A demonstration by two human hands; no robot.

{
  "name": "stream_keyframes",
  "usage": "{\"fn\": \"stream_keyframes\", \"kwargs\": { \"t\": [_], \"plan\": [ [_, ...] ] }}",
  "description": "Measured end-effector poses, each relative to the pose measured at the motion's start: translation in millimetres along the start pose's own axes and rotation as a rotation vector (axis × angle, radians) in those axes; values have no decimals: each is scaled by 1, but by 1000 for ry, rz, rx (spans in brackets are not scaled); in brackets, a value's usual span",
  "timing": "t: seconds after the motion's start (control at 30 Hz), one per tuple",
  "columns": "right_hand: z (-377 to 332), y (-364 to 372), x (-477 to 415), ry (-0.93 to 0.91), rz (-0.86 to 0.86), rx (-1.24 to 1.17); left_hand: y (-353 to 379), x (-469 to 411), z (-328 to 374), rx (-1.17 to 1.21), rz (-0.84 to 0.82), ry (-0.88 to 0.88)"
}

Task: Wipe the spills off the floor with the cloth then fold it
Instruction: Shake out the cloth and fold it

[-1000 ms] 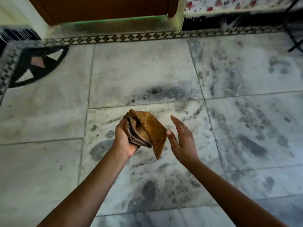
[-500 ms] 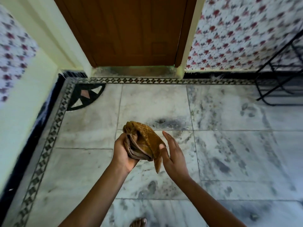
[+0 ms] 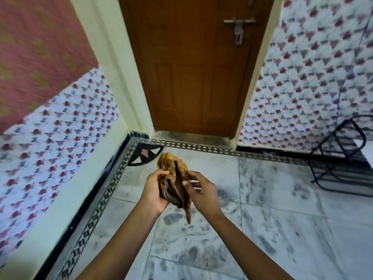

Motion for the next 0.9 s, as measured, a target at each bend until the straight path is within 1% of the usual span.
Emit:
{"fn": "stream_keyframes", "kwargs": {
  "t": [0.07, 0.2, 0.27, 0.37, 0.47, 0.57, 0.67, 0.7, 0.8, 0.9],
  "plan": [
    [-18, -11, 0, -56, 23, 28, -3, 15, 11, -31, 20, 33],
    [-48, -39, -10, -120, 125, 15, -14, 29, 32, -219, 102, 48],
    [-62, -48, -15, -141, 122, -3, -22, 27, 43, -269, 150, 77],
    [-80, -54, -23, -165, 125, -8, -30, 17, 57, -391, 158, 103],
    [-102, -59, -34, -191, 161, -6, -18, 20, 67, -503, 129, 73],
    [-122, -58, -44, -194, 197, 44, -2, 25, 81, -567, 47, 69],
    [-136, -52, -54, -186, 195, 82, 19, 30, 97, -585, -113, 151],
    [-139, -50, -58, -178, 196, 86, 26, 36, 99, -619, -163, 173],
    [-151, -45, -68, -141, 242, 59, 39, 46, 103, -822, -277, 259],
    [-161, -47, -76, -131, 300, 34, 40, 40, 101, -896, -337, 275]
  ]
}}
Point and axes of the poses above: each hand's wrist, its own x-axis away from the middle knuckle, its own y-axis out of the palm, z = x × y, the point moved 5 cm from there along -x, towards the middle knuckle, and after that the axes turned 8 degrees about x, right-handed, at the moved point
